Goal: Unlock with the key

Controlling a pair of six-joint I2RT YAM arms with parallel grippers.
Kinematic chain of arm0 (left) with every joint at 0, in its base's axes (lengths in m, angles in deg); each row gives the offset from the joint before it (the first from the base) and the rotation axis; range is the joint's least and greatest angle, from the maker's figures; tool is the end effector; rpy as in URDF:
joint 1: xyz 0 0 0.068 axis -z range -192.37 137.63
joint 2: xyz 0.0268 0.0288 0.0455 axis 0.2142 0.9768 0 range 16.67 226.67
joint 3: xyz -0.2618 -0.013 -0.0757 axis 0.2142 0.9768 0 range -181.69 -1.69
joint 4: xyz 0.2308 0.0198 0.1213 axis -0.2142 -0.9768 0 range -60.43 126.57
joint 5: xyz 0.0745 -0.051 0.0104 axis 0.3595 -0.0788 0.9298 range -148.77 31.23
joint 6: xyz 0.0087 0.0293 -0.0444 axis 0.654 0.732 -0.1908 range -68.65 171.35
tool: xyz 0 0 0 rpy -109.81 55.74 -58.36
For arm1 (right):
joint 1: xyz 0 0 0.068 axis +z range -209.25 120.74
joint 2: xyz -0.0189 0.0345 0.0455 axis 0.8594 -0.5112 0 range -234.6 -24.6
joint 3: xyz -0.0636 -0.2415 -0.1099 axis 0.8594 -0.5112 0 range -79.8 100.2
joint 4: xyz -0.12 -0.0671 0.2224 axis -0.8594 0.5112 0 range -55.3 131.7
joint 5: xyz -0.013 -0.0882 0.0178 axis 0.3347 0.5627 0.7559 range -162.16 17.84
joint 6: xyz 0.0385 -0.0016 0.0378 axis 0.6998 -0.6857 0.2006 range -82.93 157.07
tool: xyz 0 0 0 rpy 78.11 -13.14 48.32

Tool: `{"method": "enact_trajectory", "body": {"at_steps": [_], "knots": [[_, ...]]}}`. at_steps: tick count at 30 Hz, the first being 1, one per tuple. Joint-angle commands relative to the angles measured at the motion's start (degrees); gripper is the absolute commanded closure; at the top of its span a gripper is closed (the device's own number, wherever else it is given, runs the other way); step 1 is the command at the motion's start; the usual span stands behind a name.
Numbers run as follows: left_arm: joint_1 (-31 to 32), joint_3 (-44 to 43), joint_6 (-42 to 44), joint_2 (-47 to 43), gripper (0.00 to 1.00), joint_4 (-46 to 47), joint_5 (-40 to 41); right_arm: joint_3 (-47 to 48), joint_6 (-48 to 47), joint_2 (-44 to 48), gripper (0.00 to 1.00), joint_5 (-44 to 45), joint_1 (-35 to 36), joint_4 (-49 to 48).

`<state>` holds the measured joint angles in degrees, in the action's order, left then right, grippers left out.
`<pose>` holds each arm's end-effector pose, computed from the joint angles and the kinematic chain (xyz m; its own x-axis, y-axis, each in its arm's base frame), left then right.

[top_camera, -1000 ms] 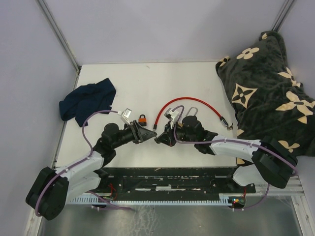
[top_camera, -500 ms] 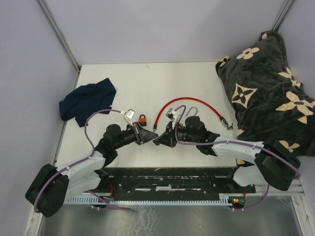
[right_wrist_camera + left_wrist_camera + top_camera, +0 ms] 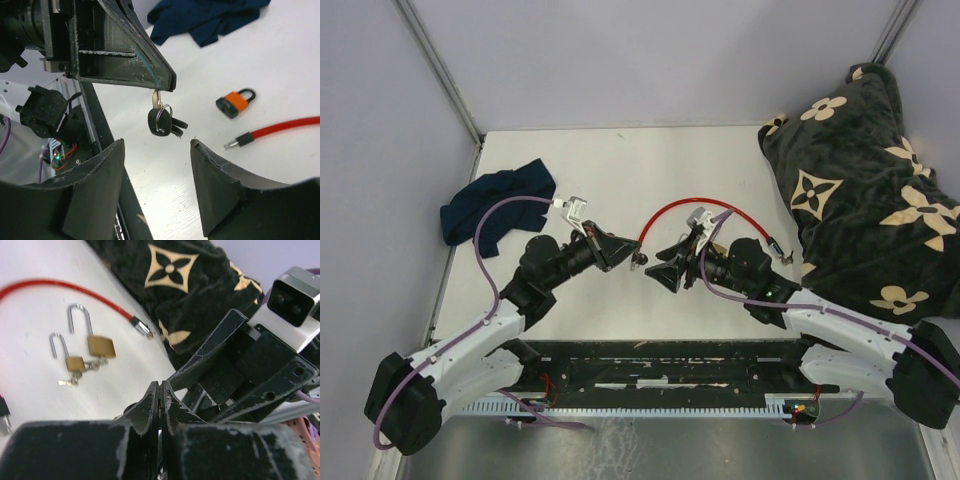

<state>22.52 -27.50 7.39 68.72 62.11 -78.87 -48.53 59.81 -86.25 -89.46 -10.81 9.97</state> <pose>0.1665 -0.1309 0.2659 -0.5758 -0.3933 -0.7168 0.5825 0.4178 -0.6972 0.1538 0.1894 0.2630 -0.4121 0.0913 -0.9065 -0.8148 0.4083 0.4116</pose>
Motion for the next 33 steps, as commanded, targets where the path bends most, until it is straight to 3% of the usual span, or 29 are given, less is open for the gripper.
{"method": "enact_trajectory", "body": {"at_steps": [1, 5, 11, 14, 20, 25, 33], "knots": [[1.08, -5.84, 10.66, -1.83, 0.97, -3.14, 5.17, 2.27, -4.35, 6.20, 0.35, 5.16, -1.13, 1.77], [6.09, -16.86, 21.55, 1.14, 0.97, -23.76, 16.68, 3.21, -4.97, 7.96, 0.34, 5.96, -1.60, 1.61], [15.02, -31.65, 28.86, 9.53, 0.97, -49.27, 33.96, 2.72, -4.16, 5.83, 0.35, 9.42, -1.60, 1.46], [16.49, -37.68, 30.27, 14.88, 0.97, -58.44, 33.76, 1.55, -3.45, 4.15, 0.36, 10.24, -1.59, -0.30], [16.86, -33.75, 27.33, 11.00, 0.97, -49.79, 27.28, 1.55, 1.27, -2.47, 0.38, 6.66, -1.60, -7.31], [16.86, -32.96, 26.55, 10.73, 0.97, -47.86, 25.56, 1.89, 3.53, -6.79, 0.38, 6.15, -1.60, -9.89], [16.87, -31.68, 23.93, 12.11, 0.97, -47.39, 30.02, 0.45, 5.11, -6.44, 0.39, 4.69, -1.60, -11.17]]}}
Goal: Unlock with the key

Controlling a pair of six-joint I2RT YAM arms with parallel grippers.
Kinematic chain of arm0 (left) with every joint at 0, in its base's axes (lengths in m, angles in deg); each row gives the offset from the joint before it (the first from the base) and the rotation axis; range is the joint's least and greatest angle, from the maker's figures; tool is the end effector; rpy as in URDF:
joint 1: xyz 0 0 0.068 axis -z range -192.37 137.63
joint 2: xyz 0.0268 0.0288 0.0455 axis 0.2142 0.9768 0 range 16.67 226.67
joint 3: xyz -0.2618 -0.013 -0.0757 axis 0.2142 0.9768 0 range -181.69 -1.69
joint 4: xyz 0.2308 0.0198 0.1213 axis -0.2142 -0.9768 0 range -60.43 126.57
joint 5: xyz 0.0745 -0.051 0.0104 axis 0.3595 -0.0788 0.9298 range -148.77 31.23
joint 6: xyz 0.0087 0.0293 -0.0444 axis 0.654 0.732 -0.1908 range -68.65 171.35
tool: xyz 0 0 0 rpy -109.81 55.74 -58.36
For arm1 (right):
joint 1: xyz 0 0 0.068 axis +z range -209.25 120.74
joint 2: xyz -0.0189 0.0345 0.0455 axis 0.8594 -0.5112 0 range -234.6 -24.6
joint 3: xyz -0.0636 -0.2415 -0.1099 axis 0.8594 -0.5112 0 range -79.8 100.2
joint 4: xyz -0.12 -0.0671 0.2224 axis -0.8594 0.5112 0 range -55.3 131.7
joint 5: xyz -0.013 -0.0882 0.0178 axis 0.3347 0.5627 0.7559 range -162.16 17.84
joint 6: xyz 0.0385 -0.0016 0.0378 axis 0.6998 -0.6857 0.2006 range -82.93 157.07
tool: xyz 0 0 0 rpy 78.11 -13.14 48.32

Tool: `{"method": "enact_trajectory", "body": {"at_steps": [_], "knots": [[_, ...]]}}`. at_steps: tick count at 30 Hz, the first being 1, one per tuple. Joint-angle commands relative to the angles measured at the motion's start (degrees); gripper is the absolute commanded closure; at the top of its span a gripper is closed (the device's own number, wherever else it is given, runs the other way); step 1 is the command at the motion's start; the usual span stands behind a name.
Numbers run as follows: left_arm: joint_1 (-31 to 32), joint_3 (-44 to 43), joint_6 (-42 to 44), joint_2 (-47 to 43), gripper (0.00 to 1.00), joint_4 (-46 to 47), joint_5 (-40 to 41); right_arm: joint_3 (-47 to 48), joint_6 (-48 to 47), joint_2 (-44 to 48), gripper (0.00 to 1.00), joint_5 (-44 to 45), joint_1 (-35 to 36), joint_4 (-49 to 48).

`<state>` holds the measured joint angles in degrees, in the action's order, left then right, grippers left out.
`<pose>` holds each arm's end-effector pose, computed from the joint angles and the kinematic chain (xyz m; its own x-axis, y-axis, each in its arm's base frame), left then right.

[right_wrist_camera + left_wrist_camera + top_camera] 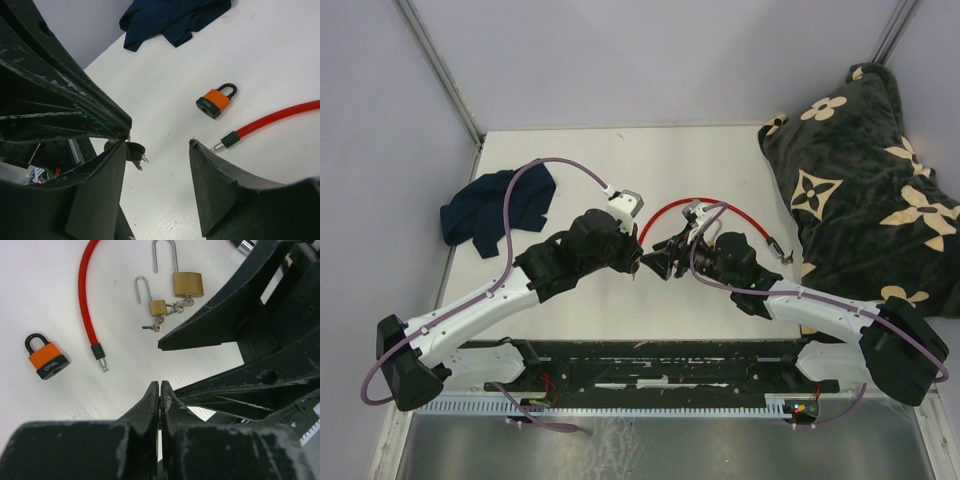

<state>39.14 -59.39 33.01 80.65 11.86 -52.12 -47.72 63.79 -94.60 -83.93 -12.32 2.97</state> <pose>0.1577 -0.1916 0.3273 -0.5294 0.1636 -0.8324 0.5784 0.7874 -0.2132 0.1777 0.2008 0.2466 -0.4495 0.1636 -0.8782 -0.7295 0.5001 0.4666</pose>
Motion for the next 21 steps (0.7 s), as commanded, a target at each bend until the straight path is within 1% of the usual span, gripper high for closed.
{"method": "enact_trajectory", "body": {"at_steps": [1, 3, 6, 11, 15, 17, 19, 21], "knots": [[0.20, 0.22, -2.29, 0.54, 0.97, 2.64, 4.36, -0.57, 0.81, 2.63, 0.39, -0.35, -0.09, -3.52], [0.20, 0.21, -3.16, 1.13, 0.97, 2.60, 5.23, -0.70, 0.30, 3.62, 0.38, 0.01, -0.09, -2.02], [0.21, 0.74, -4.06, 1.27, 0.97, 4.30, 3.82, 0.26, 0.31, 2.95, 0.38, -2.22, -0.03, -0.53], [0.26, 1.44, -5.00, 0.85, 0.97, 6.66, 1.29, 0.98, 2.08, -0.41, 0.41, -5.26, 0.26, -3.22], [0.23, 2.04, -5.53, 0.52, 0.97, 7.59, -0.13, 1.98, 2.22, -2.46, 0.43, -5.55, 0.26, -2.11], [0.18, 2.56, -5.56, 0.17, 0.97, 8.31, -1.70, 1.58, 2.66, -2.64, 0.47, -3.06, 0.26, -1.99], [0.25, 3.06, -5.51, -0.43, 0.97, 8.75, -2.36, 0.16, 3.47, -2.01, 0.53, 1.12, 0.05, -1.32], [0.23, 3.89, -5.11, -1.60, 0.97, 9.07, -2.20, -0.96, 3.62, -0.81, 0.58, 3.03, -0.21, -1.50]]}}
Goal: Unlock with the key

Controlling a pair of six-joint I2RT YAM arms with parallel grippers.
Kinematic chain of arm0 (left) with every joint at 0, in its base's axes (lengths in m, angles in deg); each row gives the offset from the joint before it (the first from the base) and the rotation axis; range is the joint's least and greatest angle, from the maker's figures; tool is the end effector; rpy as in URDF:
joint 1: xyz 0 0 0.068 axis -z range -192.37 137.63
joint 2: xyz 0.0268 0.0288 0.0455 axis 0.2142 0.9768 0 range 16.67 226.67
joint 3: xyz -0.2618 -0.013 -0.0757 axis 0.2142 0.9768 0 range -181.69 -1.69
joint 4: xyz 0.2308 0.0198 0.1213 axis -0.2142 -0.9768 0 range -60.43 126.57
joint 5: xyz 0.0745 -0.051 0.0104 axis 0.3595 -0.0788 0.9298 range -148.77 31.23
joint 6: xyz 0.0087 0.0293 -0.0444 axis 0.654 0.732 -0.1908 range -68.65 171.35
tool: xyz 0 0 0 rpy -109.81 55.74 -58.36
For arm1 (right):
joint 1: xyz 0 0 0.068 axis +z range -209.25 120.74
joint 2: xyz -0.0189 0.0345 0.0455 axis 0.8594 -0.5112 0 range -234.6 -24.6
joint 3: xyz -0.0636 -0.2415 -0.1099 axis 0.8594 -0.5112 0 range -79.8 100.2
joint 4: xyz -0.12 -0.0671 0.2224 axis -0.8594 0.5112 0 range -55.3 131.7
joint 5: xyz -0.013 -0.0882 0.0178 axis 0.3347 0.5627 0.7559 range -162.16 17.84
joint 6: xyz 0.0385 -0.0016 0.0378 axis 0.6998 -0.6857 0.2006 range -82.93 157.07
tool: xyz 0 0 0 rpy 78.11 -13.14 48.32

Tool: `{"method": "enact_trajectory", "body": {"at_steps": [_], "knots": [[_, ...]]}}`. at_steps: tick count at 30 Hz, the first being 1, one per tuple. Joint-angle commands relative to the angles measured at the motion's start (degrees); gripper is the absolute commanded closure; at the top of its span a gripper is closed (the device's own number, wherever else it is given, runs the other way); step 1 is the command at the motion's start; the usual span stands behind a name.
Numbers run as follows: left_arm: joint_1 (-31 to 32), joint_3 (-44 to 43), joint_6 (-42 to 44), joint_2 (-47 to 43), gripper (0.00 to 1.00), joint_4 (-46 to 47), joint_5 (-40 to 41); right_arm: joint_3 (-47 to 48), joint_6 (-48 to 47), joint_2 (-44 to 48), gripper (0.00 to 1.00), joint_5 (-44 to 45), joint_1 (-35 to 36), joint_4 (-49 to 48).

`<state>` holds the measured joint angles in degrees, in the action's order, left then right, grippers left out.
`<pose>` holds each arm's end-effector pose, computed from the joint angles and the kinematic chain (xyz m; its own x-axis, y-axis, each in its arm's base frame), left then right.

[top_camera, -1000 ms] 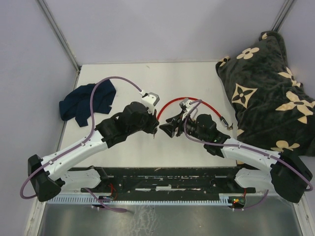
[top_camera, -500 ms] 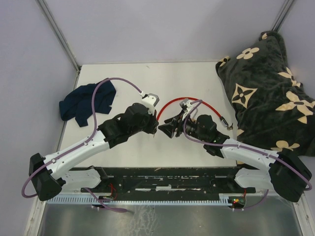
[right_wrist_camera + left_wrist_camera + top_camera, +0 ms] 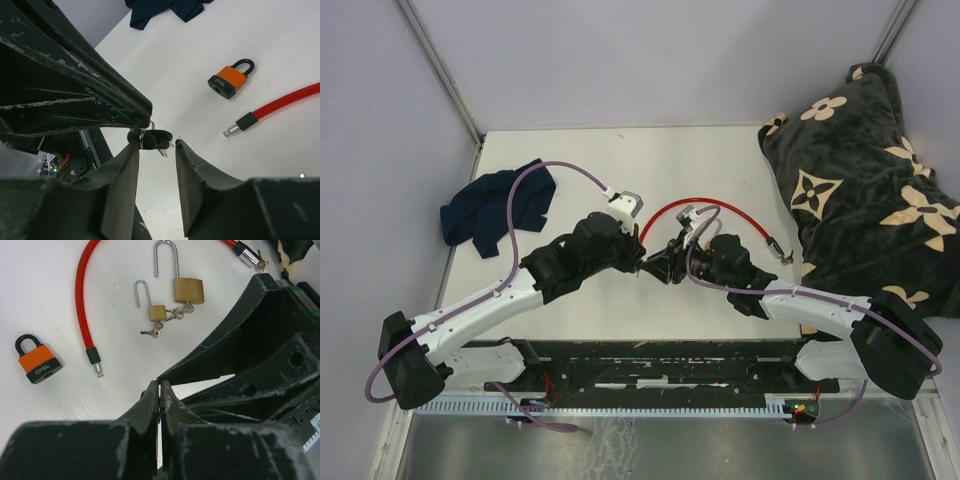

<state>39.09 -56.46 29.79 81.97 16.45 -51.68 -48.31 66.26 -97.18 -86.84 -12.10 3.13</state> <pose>0.1628 -0.1972 0.3119 -0.5564 0.1131 -0.8232 0.5436 0.7988 -0.2576 0.1783 0.2055 0.2316 -0.5269 0.1256 -0.8406 -0.7128 0.4734 0.5175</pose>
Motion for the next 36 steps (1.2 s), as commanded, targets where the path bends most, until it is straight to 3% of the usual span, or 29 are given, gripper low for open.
{"method": "enact_trajectory", "body": {"at_steps": [1, 10, 13, 17, 20, 28, 36], "knots": [[0.30, 1.58, -1.84, -3.70, 0.97, 4.80, -2.43, -0.78, 1.49, 2.39, 0.61, 6.08, -0.55, -1.87], [0.27, 9.27, -2.35, -11.29, 0.97, 11.91, -4.11, 0.31, 9.44, 4.01, 0.78, 7.59, -2.24, 3.78], [0.22, 10.83, -3.57, -13.20, 0.97, 13.71, -1.98, 0.21, 6.91, 4.91, 0.72, 4.60, -2.24, 3.05], [0.17, 11.26, -4.37, -14.36, 0.97, 14.82, 1.27, -1.86, 0.75, 8.06, 0.54, -0.12, -2.24, -0.19], [0.22, 13.02, -5.69, -15.43, 0.97, 19.38, -0.43, -1.90, -2.04, 9.14, 0.46, -4.78, -2.24, -1.82], [0.02, 16.89, -8.45, -17.75, 0.97, 27.74, -6.54, -2.19, -0.35, 8.93, 0.39, -12.62, -2.24, -12.12], [-2.31, 18.67, -10.86, -19.04, 0.97, 31.44, -11.89, -0.93, 2.25, 6.18, 0.44, -17.59, -2.29, -14.94]]}}
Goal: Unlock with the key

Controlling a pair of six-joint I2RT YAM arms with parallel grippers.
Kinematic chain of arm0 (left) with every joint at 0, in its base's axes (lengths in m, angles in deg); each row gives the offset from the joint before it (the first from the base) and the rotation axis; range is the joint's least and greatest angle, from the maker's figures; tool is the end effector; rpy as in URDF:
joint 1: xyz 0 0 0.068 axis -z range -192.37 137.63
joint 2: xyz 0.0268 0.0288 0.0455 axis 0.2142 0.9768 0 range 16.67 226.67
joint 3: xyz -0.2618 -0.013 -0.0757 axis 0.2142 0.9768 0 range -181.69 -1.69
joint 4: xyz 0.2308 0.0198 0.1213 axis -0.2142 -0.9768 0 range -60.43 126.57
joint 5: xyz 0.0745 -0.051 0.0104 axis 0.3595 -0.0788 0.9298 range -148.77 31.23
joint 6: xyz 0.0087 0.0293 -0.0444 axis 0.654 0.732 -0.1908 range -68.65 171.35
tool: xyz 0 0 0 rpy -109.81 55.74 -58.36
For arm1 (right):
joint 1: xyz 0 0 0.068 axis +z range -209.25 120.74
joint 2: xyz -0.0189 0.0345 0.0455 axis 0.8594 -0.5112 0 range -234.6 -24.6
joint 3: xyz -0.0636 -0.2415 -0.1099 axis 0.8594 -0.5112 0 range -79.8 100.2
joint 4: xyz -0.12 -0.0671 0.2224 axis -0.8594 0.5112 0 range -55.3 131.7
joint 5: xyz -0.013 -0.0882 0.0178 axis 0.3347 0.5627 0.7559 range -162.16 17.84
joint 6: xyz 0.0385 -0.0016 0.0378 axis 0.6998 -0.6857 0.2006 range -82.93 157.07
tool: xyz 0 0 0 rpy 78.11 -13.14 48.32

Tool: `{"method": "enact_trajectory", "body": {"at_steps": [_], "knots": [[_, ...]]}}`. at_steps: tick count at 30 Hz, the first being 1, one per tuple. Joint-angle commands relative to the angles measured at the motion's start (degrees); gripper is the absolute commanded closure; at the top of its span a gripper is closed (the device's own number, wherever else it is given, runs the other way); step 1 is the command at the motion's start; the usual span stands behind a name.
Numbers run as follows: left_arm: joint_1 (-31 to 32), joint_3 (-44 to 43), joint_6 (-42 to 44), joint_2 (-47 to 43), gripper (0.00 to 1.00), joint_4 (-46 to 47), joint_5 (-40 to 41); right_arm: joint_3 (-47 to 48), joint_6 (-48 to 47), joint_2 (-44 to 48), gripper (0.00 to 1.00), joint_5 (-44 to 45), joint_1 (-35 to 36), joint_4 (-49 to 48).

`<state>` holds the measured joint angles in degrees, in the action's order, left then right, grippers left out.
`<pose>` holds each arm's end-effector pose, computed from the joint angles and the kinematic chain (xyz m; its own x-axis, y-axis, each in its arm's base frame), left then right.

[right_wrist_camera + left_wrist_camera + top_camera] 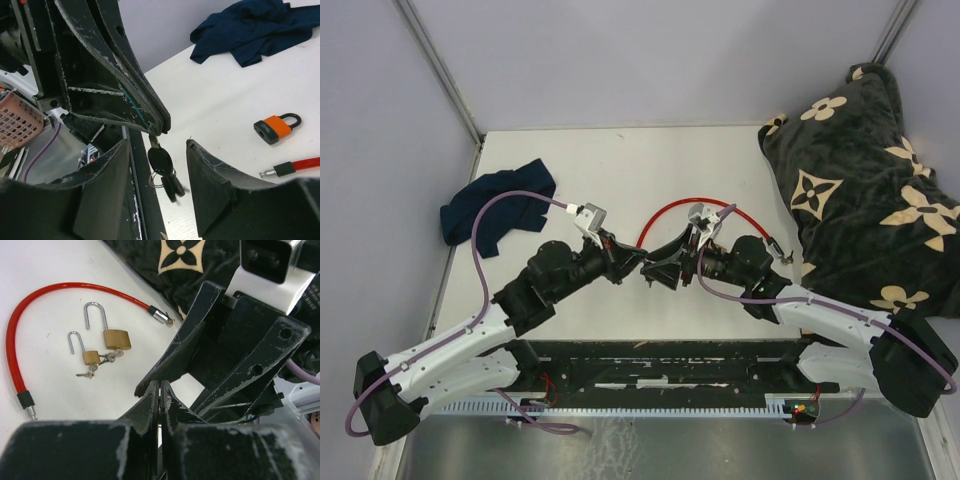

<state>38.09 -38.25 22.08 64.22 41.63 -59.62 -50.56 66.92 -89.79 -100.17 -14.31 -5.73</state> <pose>0.1288 -0.1567 0.3092 -0.4390 -0.2362 -0.8669 0.6486 0.5843 -0.4877 0.1636 0.1869 0.2661 -0.4273 0.1943 -0.8830 -0.8559 0.2276 0.4643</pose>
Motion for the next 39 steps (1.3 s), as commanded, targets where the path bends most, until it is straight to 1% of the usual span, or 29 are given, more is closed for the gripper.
{"method": "enact_trajectory", "body": {"at_steps": [1, 7, 11, 16, 24, 26, 29, 30, 32, 38, 39], "knots": [[-1.62, 0.51, -3.42, -1.50, 0.97, 6.35, -4.12, 1.32, 2.42, -1.71, 0.45, -5.24, -0.18, -7.27], [-4.41, 1.72, -5.25, -2.21, 0.97, 7.13, -7.10, 0.25, 8.01, -4.33, 0.56, -9.21, -1.27, -15.23], [-7.76, 3.57, -7.94, -2.92, 0.97, 9.07, -10.65, -0.43, 12.37, -5.54, 0.61, -10.96, -2.63, -20.92], [-11.13, 4.98, -11.09, -3.29, 0.97, 11.46, -14.31, -0.65, 15.41, -7.21, 0.70, -11.70, -3.28, -24.22], [-12.14, 6.25, -13.60, -2.47, 0.97, 15.02, -16.21, 0.20, 18.95, -10.79, 0.80, -13.14, -3.41, -28.13], [-12.16, 6.35, -13.84, -1.80, 0.97, 15.36, -16.37, 0.28, 19.79, -11.78, 0.85, -13.50, -3.46, -29.39], [-12.22, 6.19, -13.76, -1.34, 0.96, 13.82, -14.90, 0.08, 20.15, -12.69, 0.96, -13.29, -3.51, -30.02], [-12.29, 6.01, -13.37, -1.41, 0.92, 12.80, -14.11, -0.15, 20.05, -12.80, 0.98, -12.92, -3.63, -29.61], [-12.31, 4.93, -12.25, -1.72, 0.82, 9.09, -11.61, -0.95, 19.31, -12.78, 0.98, -11.81, -4.16, -28.30], [-12.31, -3.03, -6.23, 0.13, 0.44, -12.34, -0.93, -4.49, 16.85, -12.25, 0.98, -8.56, -6.72, -25.84], [-12.37, -4.36, -5.42, 0.95, 0.38, -14.35, 0.49, -4.85, 15.95, -11.79, 0.98, -8.15, -7.06, -24.67]]}}
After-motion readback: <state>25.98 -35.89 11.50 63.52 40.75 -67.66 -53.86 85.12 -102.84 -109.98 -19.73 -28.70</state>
